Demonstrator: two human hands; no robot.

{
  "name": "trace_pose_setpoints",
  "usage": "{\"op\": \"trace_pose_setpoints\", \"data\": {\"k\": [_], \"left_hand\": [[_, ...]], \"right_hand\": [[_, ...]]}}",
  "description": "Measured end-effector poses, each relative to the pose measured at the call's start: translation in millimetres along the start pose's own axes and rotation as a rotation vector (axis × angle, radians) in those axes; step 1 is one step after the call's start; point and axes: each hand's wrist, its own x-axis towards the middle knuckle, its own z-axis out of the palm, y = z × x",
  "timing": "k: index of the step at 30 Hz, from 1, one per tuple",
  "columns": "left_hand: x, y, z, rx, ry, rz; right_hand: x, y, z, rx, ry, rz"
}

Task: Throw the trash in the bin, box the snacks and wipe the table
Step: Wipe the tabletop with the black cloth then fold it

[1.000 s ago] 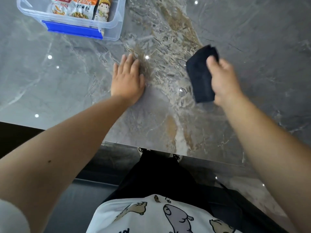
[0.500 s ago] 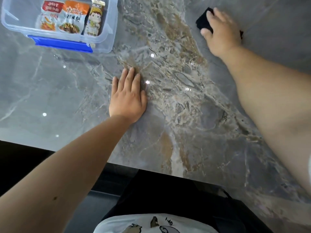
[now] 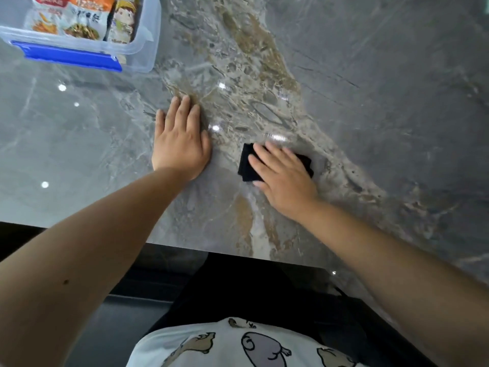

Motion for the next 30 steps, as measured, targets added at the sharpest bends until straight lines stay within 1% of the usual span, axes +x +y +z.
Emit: {"op": "trace_pose_setpoints", "data": {"k": [4,9,12,14,16,17,19,20,22,23,24,25,27,28,30], "left_hand": [[0,1,-1,0.000,-0.002,0.005],[-1,1,0,0.002,-0.010,0.001],[-1,1,-1,0.000,-0.023,-0.003],[0,1,-2,-0.006,-0.031,-0.001],[0,1,-3,-0.012,-0.041,0.002],[1,1,-4,-0.019,-0.046,-0.004],[2,2,-8,-0.039,-0.056,-0.030],[3,5,-10,-0.053,-0.054,-0.035],[5,20,-13,-0.073,-0.041,0.013],[7,31,-13,-0.073,-0.041,0.060],[10,42,-13,-0.071,-0.049,0.104],[13,53,-11,-0.068,-0.065,0.136],[20,68,-4,-0.059,-0.102,0.147],[22,73,0,-0.050,-0.115,0.134],[22,76,10,-0.007,-0.116,0.116]], "right_hand": [[-45,-40,16,-0.006,-0.002,-0.038],[-75,-70,29,0.017,0.053,-0.032],[-80,-78,27,0.077,0.078,0.000],[-76,-78,20,0.172,0.104,0.025],[-71,-73,8,0.396,0.100,0.095],[-68,-68,0,0.555,0.074,0.171],[-61,-54,-18,0.918,0.056,0.401],[-57,-46,-28,1.149,0.086,0.537],[-48,-20,-44,1.633,0.229,0.742],[-43,-2,-52,1.796,0.298,0.782],[-38,17,-61,1.878,0.349,0.798],[-33,38,-71,1.906,0.394,0.803],[-18,80,-94,1.843,0.516,0.795],[-10,102,-105,1.758,0.593,0.803],[7,143,-124,1.505,0.708,0.815]]}}
